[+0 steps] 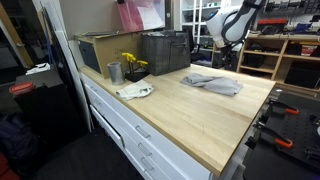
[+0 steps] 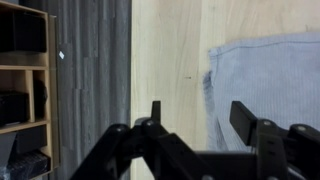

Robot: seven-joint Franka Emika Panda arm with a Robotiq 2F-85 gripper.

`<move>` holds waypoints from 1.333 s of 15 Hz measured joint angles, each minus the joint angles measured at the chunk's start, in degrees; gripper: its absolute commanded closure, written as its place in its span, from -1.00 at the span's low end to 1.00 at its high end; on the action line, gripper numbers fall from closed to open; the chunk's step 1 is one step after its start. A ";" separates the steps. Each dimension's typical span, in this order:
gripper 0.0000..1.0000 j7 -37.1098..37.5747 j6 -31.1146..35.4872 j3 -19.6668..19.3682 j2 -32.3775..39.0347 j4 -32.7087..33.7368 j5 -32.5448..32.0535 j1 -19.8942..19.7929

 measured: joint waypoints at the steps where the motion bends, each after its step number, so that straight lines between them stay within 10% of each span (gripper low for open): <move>1: -1.00 -0.30 0.20 1.16 -0.56 0.60 3.46 -0.20; 9: -1.00 -13.61 4.89 10.44 0.37 7.58 31.68 -0.49; 20: -1.00 -35.17 0.74 13.81 16.11 24.55 37.48 -3.60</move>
